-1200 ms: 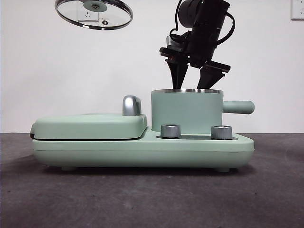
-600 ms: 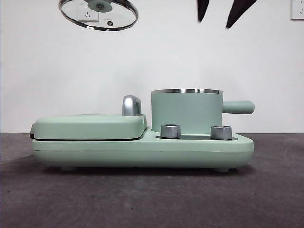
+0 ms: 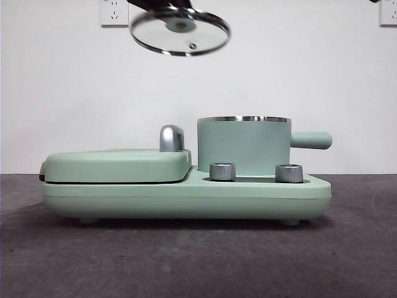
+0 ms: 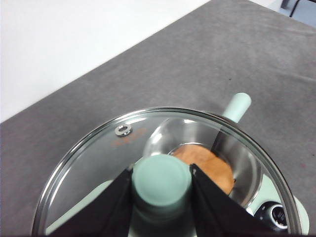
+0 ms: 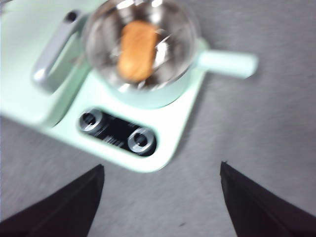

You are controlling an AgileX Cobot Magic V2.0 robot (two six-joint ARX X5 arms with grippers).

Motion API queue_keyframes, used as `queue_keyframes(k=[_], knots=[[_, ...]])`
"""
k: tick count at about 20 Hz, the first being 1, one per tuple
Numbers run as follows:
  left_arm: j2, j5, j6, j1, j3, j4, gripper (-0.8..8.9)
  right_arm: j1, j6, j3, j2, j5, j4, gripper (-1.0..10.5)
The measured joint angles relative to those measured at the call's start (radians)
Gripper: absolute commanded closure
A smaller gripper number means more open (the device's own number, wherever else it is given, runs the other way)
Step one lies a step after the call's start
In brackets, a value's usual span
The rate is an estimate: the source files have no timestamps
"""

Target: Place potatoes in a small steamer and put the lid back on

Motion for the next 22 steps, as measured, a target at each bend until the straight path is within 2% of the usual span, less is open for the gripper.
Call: queue_keyframes(k=[3,9,14,22], knots=[[0.078,0.0,-0.002,-0.035,0.0,0.08,7.58,0.023,0.022,-0.253,-0.217,-0.024,0.153,5.7],[0.185,0.001,-0.002,-0.097,0.0,0.178,7.65,0.065,0.089,-0.557,-0.481,-0.013,0.234,5.7],[0.224,0.016,0.018,-0.12,0.0,0.196,7.65,0.066,0.134,-0.665,-0.558,-0.013,0.264,5.7],[0.291,0.06,0.025,-0.12,0.0,0.264,7.64,0.066,0.15,-0.673,-0.555,-0.015,0.272,5.7]])
